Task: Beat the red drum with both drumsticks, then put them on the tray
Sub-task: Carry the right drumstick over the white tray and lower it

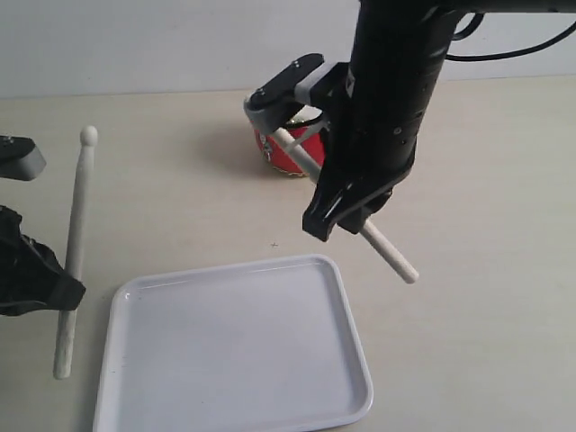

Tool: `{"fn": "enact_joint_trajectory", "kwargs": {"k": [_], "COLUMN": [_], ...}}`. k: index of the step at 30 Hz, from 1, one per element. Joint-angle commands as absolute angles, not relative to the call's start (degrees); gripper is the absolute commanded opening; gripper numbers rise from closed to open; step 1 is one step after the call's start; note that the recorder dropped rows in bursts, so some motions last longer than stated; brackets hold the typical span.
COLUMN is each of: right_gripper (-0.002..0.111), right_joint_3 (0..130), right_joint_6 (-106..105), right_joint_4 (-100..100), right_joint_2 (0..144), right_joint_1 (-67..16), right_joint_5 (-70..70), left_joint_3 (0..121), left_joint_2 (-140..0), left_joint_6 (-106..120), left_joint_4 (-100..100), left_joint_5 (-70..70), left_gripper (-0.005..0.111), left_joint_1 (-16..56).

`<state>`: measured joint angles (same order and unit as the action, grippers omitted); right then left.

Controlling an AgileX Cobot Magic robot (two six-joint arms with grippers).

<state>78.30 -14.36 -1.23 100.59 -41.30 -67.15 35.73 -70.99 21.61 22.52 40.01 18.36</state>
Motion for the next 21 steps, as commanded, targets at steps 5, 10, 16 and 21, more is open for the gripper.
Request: {"fn": "enact_joint_trajectory", "kwargs": {"k": [5, 10, 16, 21], "right_gripper": [0.0, 0.0, 0.0, 0.0], "right_joint_3": [78.0, 78.0, 78.0, 78.0], "right_joint_6": [-11.7, -11.9, -16.5, -19.0], "right_joint_4": [-12.1, -13.7, -15.8, -19.9], "right_joint_2": [100.0, 100.8, 106.2, 110.3], "right_joint_1": [-49.8, -53.4, -59.5, -62.3], "right_joint_5": [-66.7, -64.4, -64.6, -64.6], "left_joint_3": [31.8, 31.5, 31.5, 31.5], "left_joint_2": [-61.7, -56.5, -55.7, -55.7], "left_joint_6": [16.1, 16.1, 15.9, 15.1], "left_joint_4": [23.1, 23.3, 23.3, 23.1], "left_joint_5": [32.0, 31.5, 31.0, 29.3], "left_gripper": [0.0, 0.0, 0.0, 0.0], "left_joint_1": [14.4, 10.1, 9.1, 9.1]}}
